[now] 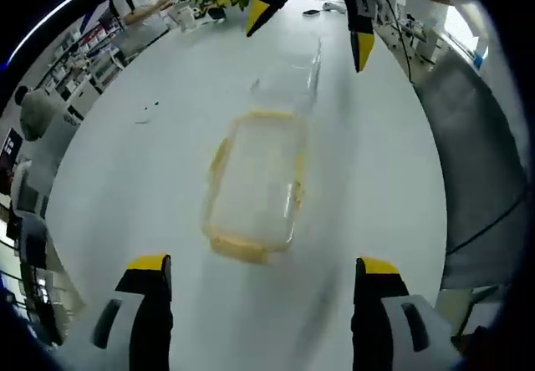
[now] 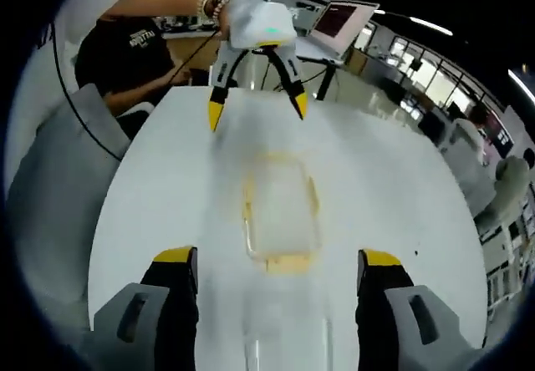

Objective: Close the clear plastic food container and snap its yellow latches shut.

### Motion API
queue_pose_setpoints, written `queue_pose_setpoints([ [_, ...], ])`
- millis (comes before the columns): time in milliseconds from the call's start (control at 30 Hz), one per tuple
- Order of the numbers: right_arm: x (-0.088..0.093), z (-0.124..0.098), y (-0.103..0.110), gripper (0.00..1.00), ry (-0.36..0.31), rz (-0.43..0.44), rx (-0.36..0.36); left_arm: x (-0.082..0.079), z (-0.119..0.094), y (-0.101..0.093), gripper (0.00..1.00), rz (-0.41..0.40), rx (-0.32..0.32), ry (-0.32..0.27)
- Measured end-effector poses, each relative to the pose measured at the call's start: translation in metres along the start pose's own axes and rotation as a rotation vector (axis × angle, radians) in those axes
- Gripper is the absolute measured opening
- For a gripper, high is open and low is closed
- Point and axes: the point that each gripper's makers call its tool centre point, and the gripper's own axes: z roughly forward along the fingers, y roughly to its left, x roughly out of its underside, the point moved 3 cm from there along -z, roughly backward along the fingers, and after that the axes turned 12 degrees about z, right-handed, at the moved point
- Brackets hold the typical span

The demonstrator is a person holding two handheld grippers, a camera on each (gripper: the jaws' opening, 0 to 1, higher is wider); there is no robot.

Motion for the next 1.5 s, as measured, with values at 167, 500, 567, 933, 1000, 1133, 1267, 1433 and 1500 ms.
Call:
queue_pose_setpoints([
  [167,0.018,0.023,-0.016,0.58,0.126,0.014,-0.043,0.004,0.02,0.007,0.78,0.088,0.07,0.035],
  [500,0.028,0.059,-0.035,0.6,0.204,-0.01,-0.101,0.005,0.05,0.017,0.7,0.111,0.152,0.024],
  [567,0.033,0.064,-0.035,0.59,0.233,-0.028,-0.104,0.011,0.054,0.018,0.7,0.153,0.156,0.059],
  [933,0.042,0.08,-0.032,0.53,0.286,-0.026,-0.154,0.01,0.062,0.017,0.56,0.132,0.185,0.024],
  [1000,0.042,0.083,-0.032,0.53,0.293,-0.03,-0.148,0.009,0.061,0.018,0.55,0.128,0.192,0.015],
  [1133,0.041,0.083,-0.033,0.53,0.301,-0.019,-0.147,0.011,0.061,0.018,0.53,0.143,0.189,0.011],
  [1267,0.041,0.083,-0.032,0.53,0.312,-0.01,-0.149,0.012,0.06,0.017,0.49,0.135,0.185,0.01],
  [1433,0.042,0.082,-0.03,0.51,0.319,-0.001,-0.15,0.013,0.056,0.014,0.34,0.127,0.19,0.022],
  [1500,0.042,0.083,-0.029,0.5,0.324,-0.001,-0.147,0.013,0.055,0.014,0.34,0.128,0.191,0.026],
])
